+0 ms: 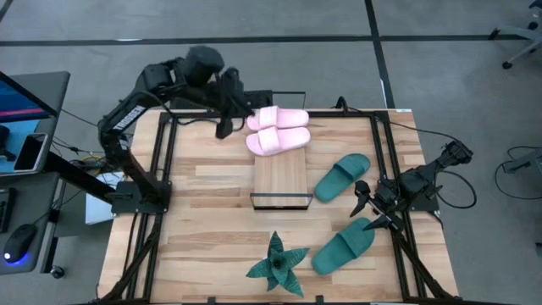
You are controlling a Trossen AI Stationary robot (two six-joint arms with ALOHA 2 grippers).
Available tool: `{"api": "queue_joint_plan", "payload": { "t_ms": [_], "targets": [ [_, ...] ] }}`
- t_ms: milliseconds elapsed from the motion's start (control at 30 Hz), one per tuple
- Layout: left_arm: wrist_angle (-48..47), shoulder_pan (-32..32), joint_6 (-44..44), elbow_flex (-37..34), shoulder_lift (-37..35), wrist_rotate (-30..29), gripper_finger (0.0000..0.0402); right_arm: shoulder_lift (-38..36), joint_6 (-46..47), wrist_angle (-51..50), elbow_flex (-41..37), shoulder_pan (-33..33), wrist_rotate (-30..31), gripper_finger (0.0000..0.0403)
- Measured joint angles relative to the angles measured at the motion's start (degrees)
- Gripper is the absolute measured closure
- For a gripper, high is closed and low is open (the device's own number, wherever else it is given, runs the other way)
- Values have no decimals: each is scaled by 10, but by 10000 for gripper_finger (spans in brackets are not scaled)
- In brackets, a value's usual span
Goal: Pick and place slides into the shelf
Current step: Put the top green slipper on the shelf
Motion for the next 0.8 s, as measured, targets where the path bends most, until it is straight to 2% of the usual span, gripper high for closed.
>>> {"api": "queue_joint_plan", "payload": {
  "t_ms": [100,233,367,533,667,800],
  "targets": [
    [-11,-20,1,-37,-8,26,401,0,0,0,0,0,0,149],
    [37,-36,2,-177,-50,52,401,0,0,0,0,0,0,149],
    [182,-37,-41,-376,-135,66,401,0,0,0,0,0,0,149],
    [398,-37,-139,-596,-260,73,401,0,0,0,0,0,0,149],
    [552,-37,-211,-725,-354,60,401,0,0,0,0,0,0,149],
    [644,-37,-241,-820,-424,43,401,0,0,0,0,0,0,149]
  ]
}}
